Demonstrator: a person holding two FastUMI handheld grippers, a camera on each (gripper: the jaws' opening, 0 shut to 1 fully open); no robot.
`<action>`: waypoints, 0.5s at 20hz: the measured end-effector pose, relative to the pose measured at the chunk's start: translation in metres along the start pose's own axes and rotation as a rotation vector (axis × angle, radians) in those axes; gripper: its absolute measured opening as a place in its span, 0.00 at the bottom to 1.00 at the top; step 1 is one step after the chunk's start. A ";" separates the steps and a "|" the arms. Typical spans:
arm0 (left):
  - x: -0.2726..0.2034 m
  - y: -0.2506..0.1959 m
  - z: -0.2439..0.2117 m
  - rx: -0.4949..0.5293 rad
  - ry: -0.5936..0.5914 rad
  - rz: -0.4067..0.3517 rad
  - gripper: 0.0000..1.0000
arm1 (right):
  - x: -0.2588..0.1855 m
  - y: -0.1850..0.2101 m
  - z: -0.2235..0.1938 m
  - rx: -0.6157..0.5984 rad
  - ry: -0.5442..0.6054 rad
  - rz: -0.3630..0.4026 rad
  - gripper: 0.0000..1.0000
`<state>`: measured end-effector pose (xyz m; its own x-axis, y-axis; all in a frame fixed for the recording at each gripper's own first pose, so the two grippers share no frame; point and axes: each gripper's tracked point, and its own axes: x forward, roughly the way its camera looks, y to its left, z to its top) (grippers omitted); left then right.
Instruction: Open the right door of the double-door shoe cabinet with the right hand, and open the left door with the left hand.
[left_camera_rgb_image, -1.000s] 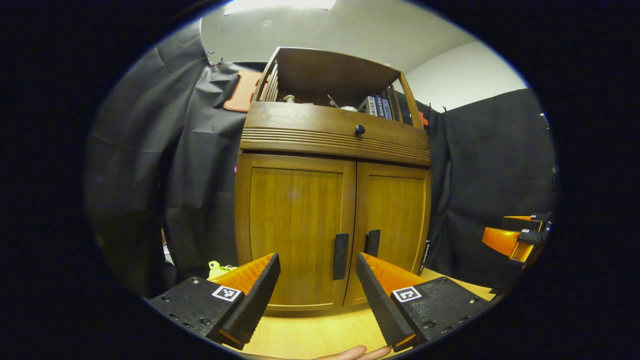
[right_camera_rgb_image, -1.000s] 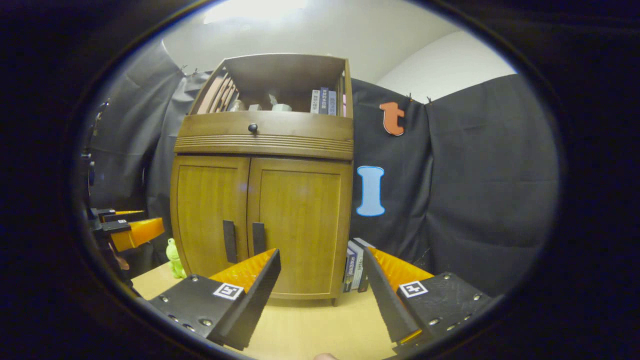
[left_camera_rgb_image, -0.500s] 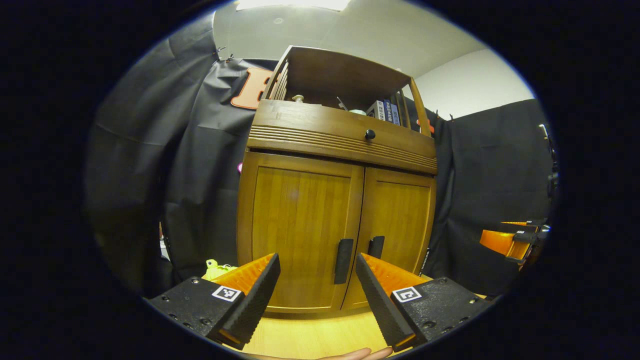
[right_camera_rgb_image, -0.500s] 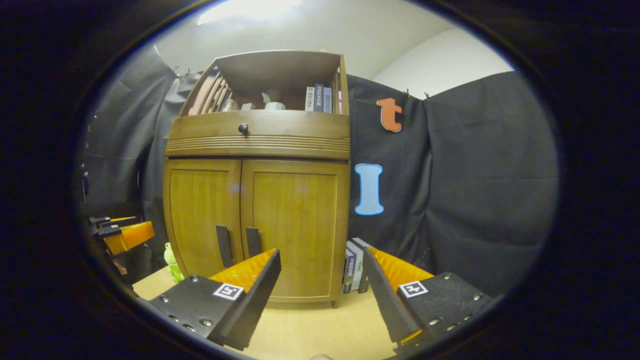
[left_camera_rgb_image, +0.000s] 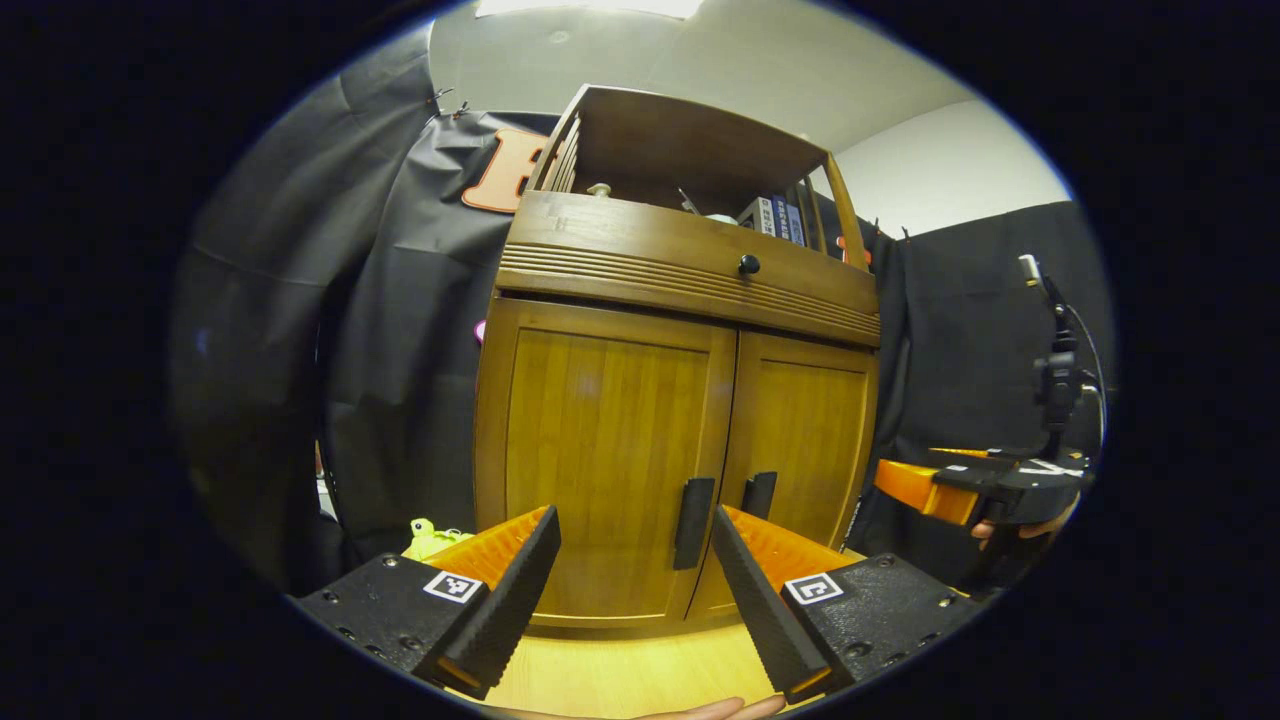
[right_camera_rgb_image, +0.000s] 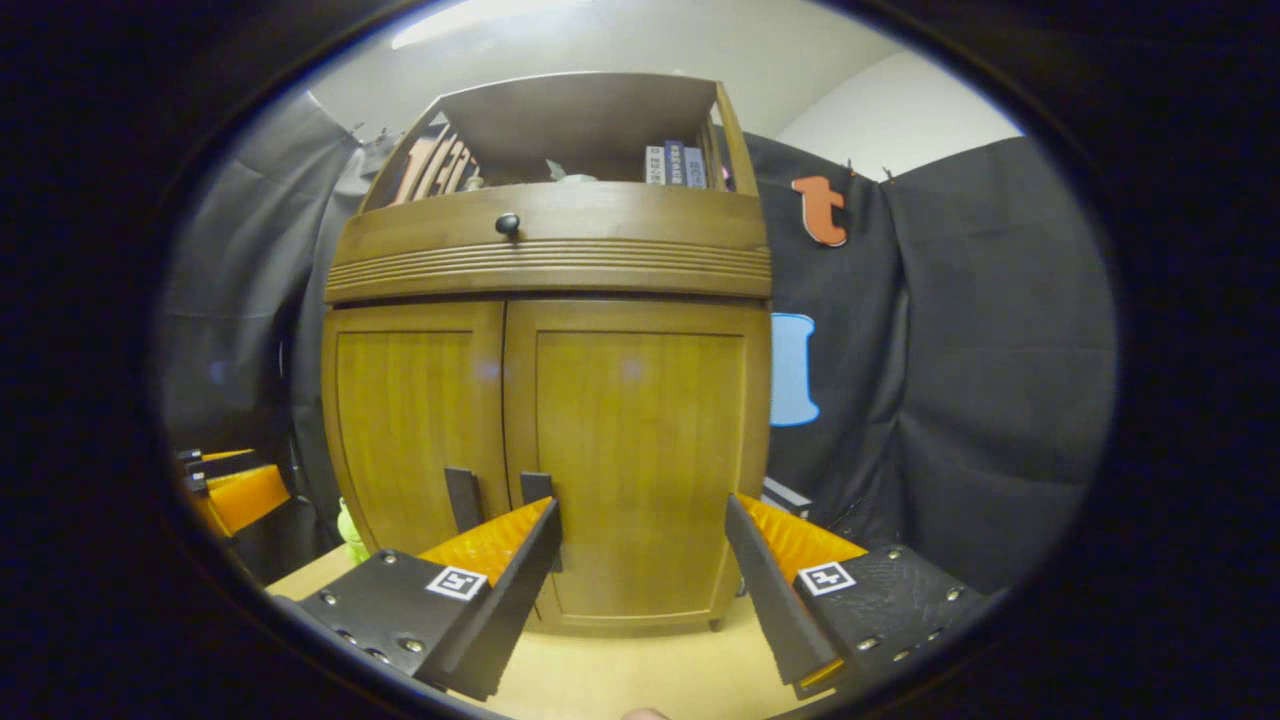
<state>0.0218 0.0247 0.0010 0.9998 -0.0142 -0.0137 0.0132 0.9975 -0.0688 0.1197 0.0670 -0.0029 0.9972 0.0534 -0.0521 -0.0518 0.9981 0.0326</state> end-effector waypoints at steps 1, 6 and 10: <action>0.001 0.005 0.000 0.007 0.004 0.004 0.94 | 0.011 0.010 -0.003 -0.004 0.010 0.013 0.98; 0.013 0.016 -0.007 0.023 0.037 0.019 0.94 | 0.069 0.070 -0.048 0.051 0.081 0.083 0.96; 0.015 0.015 -0.016 0.018 0.076 0.018 0.89 | 0.109 0.078 -0.075 0.060 0.103 0.047 0.98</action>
<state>0.0369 0.0386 -0.0159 0.9959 -0.0003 -0.0907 -0.0043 0.9987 -0.0503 0.2208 0.1527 -0.0810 0.9828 0.1060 -0.1512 -0.0920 0.9910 0.0971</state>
